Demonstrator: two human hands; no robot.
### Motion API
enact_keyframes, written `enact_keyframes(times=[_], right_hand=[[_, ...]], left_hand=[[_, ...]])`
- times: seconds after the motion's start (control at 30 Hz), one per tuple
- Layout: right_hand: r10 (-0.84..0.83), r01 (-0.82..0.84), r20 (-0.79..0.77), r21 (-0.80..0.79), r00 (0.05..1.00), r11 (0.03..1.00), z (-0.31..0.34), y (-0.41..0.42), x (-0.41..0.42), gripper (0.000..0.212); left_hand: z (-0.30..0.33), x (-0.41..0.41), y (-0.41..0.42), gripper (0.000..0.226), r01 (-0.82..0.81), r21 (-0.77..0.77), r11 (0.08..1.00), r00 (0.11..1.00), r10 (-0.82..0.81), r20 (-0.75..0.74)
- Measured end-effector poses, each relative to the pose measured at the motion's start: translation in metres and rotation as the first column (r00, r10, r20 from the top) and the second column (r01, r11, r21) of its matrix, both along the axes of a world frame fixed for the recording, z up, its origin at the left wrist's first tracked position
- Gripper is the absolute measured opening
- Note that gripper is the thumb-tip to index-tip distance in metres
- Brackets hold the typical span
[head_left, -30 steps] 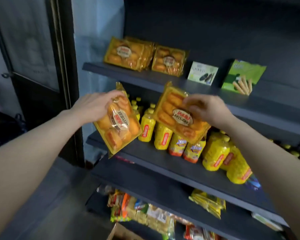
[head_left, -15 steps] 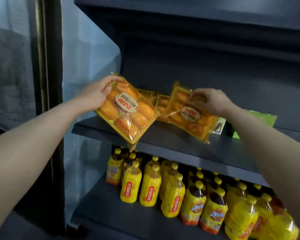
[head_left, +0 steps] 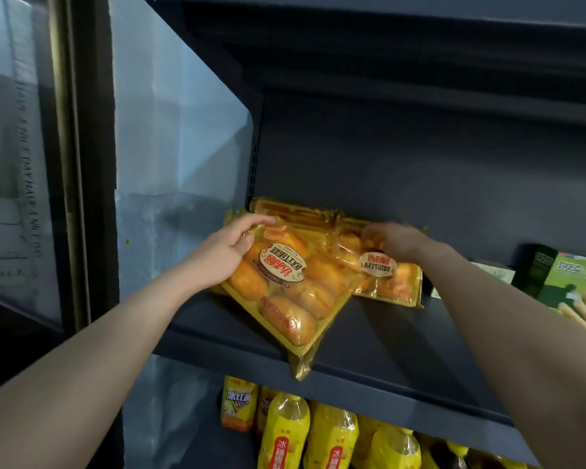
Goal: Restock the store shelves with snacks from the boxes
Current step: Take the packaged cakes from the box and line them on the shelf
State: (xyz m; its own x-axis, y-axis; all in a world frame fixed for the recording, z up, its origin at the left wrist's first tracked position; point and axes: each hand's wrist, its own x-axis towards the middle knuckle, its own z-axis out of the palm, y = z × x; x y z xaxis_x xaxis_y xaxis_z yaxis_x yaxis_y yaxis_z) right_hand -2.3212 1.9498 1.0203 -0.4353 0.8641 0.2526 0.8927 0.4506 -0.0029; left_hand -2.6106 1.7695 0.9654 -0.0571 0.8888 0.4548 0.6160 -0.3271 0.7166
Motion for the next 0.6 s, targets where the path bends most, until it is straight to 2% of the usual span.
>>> enact_keyframes(times=[0.13,0.17,0.23,0.27,0.33,0.4,0.47,0.53,0.6], right_hand=[[0.007,-0.009,0.04,0.065,0.999,0.998,-0.006,-0.009,-0.002,0.055],[0.04,-0.039,-0.015,0.075,0.999,0.996,-0.001,-0.015,0.001,0.05],[0.106,-0.105,-0.232,0.016,0.967,0.994,0.013,-0.034,0.006,0.032],[0.122,-0.154,-0.349,-0.064,0.929,0.986,0.021,-0.047,0.008,0.031],[0.103,-0.265,-0.502,-0.264,0.859,0.927,0.034,-0.072,0.01,0.045],[0.067,-0.313,-0.512,-0.412,0.856,0.856,0.041,-0.086,0.015,0.054],[0.067,-0.324,-0.475,-0.485,0.878,0.812,0.043,-0.092,0.022,0.052],[0.048,-0.296,-0.454,-0.492,0.889,0.819,0.045,-0.094,0.035,0.047],[0.037,-0.268,-0.457,-0.452,0.889,0.851,0.047,-0.095,0.051,0.04]], left_hand=[[0.005,0.004,0.005,0.042,0.011,-0.018,1.0,1.0,-0.011,0.022],[0.009,0.008,0.004,0.041,0.005,-0.008,1.0,1.0,-0.005,0.02],[0.019,0.018,0.004,0.041,-0.003,0.032,0.999,1.0,0.003,0.017],[0.024,0.025,0.004,0.04,-0.004,0.053,0.999,1.0,0.003,0.022],[0.033,0.042,0.006,0.039,-0.016,0.085,0.996,1.0,0.015,0.021],[0.04,0.061,0.008,0.038,-0.018,0.118,0.993,1.0,0.018,0.002],[0.042,0.077,0.009,0.038,0.014,0.144,0.989,1.0,-0.012,-0.013],[0.037,0.084,0.01,0.04,0.065,0.149,0.987,0.998,-0.062,-0.029],[0.027,0.08,0.009,0.049,0.052,0.14,0.989,0.993,-0.036,-0.111]])
